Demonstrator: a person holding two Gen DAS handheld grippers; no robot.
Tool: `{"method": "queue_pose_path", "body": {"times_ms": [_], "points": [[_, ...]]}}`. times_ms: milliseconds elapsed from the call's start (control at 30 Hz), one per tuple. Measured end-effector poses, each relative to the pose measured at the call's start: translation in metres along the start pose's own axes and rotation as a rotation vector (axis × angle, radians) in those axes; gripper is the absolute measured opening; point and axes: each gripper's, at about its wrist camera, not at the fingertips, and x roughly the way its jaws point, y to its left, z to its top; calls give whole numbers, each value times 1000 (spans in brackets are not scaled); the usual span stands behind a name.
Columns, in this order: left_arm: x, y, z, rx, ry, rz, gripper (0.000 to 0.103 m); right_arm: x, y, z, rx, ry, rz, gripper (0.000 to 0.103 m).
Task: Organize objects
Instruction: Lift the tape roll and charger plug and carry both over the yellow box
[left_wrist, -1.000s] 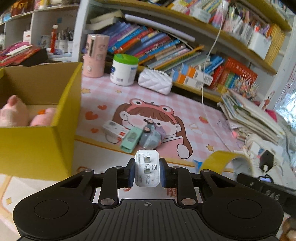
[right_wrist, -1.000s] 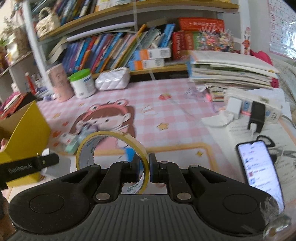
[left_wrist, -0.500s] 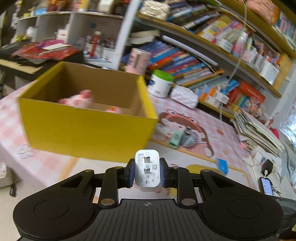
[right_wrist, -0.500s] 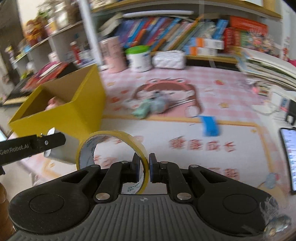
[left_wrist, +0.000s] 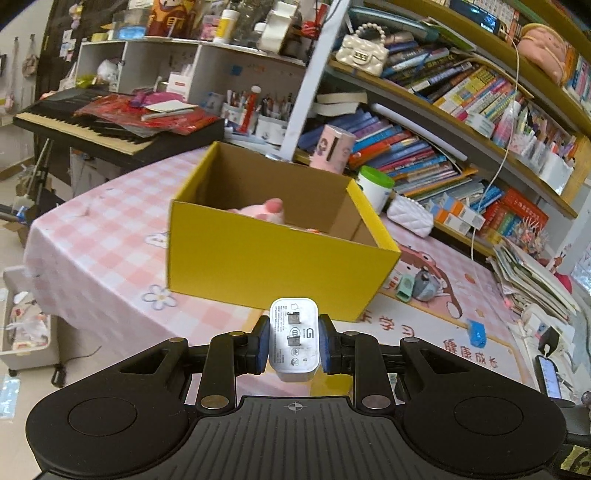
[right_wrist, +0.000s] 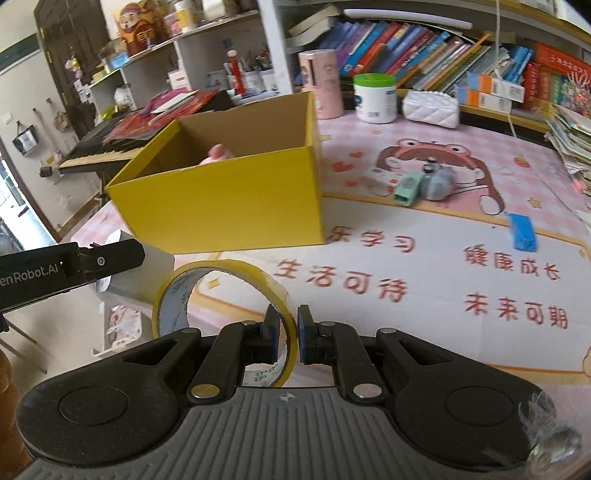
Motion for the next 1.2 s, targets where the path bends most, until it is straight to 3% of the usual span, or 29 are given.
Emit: {"method": "queue_pose_path", "body": {"times_ms": [733,1200], "points": [[-48,53,1,1,-82,-5,25,-5,76,-16,-61,-21,39,9],[-44,47,20,-1,-129,-57,25,-10,73,2,-61,-74,-2,9]]}}
